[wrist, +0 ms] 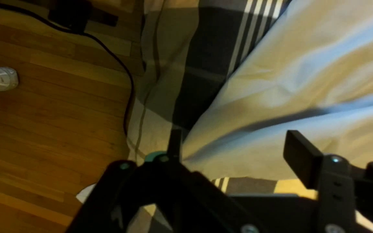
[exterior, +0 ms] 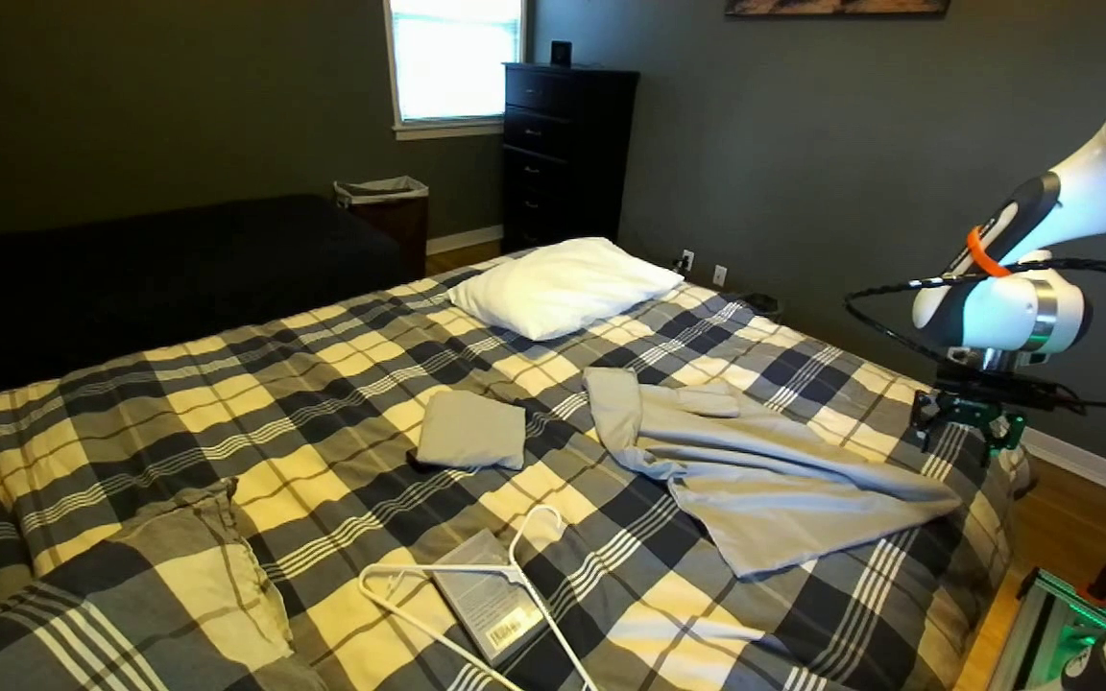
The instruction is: Unfold the pillow case on the right
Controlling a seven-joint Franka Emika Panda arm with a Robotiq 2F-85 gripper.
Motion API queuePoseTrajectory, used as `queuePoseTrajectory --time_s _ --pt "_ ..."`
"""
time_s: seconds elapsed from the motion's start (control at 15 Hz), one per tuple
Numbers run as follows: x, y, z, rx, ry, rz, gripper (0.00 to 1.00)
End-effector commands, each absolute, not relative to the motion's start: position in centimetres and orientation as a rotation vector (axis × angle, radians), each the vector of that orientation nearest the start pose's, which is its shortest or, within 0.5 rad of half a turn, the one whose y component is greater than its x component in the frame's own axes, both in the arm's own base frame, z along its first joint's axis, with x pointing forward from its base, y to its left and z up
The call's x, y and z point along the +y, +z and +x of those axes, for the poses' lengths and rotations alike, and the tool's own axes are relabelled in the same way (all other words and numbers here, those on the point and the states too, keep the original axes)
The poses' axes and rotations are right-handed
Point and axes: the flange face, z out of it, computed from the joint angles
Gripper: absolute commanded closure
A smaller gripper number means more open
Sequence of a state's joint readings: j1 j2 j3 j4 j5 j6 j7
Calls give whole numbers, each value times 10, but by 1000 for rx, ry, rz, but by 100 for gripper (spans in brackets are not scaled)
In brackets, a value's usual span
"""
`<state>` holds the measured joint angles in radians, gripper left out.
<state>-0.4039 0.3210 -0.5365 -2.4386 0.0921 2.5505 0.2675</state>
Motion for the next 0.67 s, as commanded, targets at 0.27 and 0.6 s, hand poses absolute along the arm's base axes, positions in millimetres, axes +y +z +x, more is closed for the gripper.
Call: queuePoseTrajectory --time_s 0.27,0.6 --pt "-327 221 382 1470 -86 -2764 0" --pt "-305 262 492 1234 -403 -2770 0"
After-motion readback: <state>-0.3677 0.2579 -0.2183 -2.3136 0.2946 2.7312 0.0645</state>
